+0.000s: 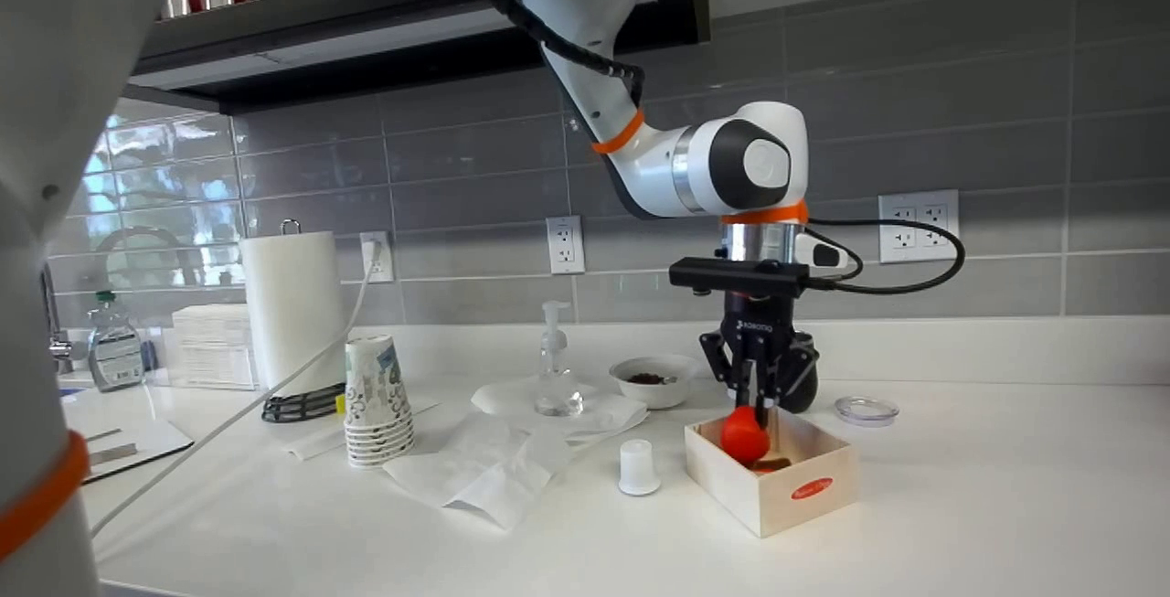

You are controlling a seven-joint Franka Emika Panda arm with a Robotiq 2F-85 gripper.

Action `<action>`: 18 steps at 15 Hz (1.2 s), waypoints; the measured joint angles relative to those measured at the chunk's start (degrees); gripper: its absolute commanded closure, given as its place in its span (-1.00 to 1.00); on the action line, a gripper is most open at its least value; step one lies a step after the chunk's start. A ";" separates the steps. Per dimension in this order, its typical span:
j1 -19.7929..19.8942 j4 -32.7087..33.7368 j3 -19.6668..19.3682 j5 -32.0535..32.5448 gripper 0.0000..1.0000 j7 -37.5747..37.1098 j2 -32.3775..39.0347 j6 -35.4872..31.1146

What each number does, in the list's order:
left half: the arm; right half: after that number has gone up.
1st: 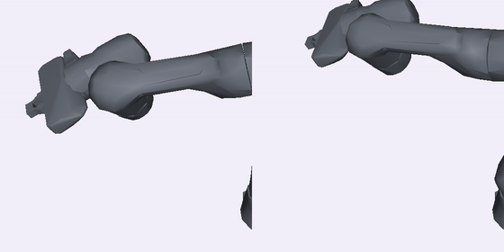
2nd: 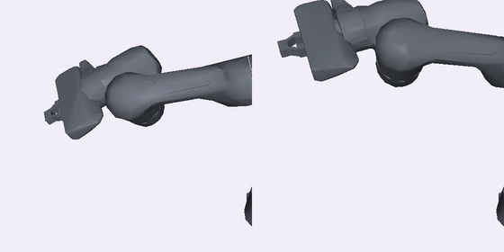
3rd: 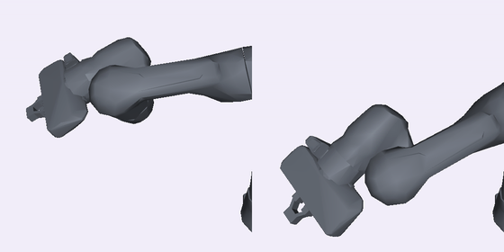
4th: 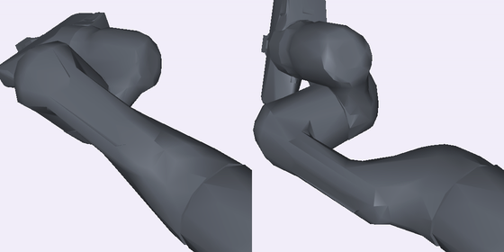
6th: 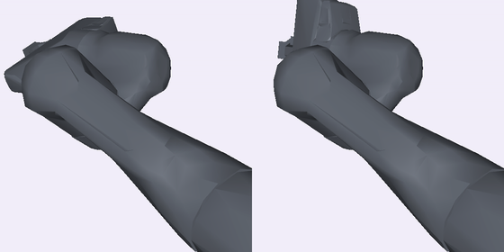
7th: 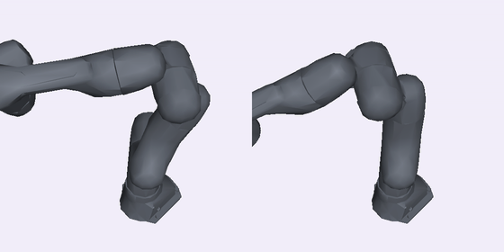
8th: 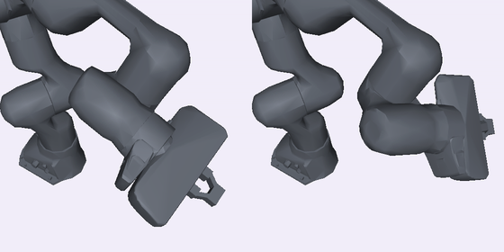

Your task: Put the orange item on the table

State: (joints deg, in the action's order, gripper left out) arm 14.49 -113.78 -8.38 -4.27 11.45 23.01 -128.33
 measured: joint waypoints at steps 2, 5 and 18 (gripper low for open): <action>-0.12 -2.82 -0.10 0.00 0.90 -1.27 -3.63 -2.11; -0.34 -7.03 0.07 -0.62 0.90 -2.49 -8.42 -7.23; -2.73 -11.10 7.18 -12.27 0.90 -3.65 -6.52 -34.99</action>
State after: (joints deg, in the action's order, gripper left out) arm 11.77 -124.89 -1.19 -16.53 7.80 16.49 -163.32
